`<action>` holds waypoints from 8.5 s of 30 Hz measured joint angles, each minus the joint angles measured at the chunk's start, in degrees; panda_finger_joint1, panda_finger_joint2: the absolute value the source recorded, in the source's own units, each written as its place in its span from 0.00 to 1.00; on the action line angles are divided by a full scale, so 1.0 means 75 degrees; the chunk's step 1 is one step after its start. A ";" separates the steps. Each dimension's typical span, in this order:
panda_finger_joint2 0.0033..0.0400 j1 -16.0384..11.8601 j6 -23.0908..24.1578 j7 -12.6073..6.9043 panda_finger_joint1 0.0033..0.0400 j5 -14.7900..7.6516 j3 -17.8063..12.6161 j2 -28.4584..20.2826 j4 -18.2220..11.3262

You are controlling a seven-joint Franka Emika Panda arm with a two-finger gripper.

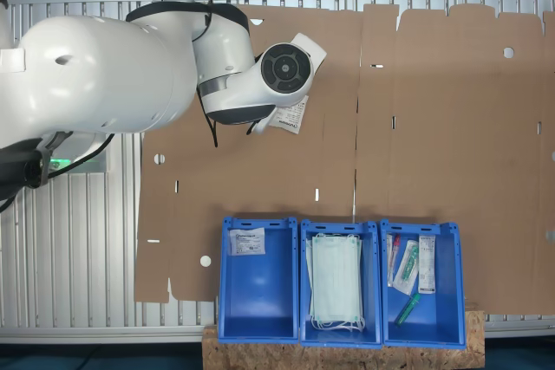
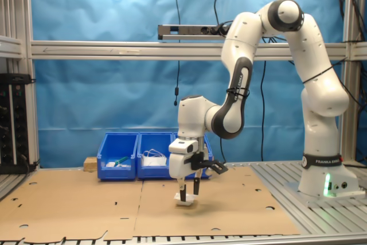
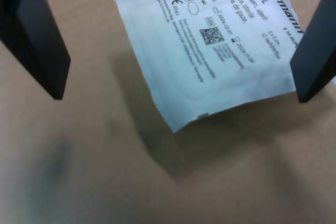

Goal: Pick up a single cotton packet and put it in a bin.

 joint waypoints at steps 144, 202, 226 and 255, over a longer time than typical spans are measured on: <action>0.27 0.0002 0.0586 0.0000 0.27 0.0000 -0.0523 0.0577 0.0244; 0.07 -0.0003 -0.2792 -0.0540 0.07 -0.0001 -0.1678 -0.2413 0.0752; 0.07 -0.0034 -0.4415 -0.2471 0.07 -0.0001 -0.3890 -0.2747 0.1235; 0.07 -0.0098 -0.4673 -0.3667 0.07 -0.0001 -0.4725 -0.2029 0.2142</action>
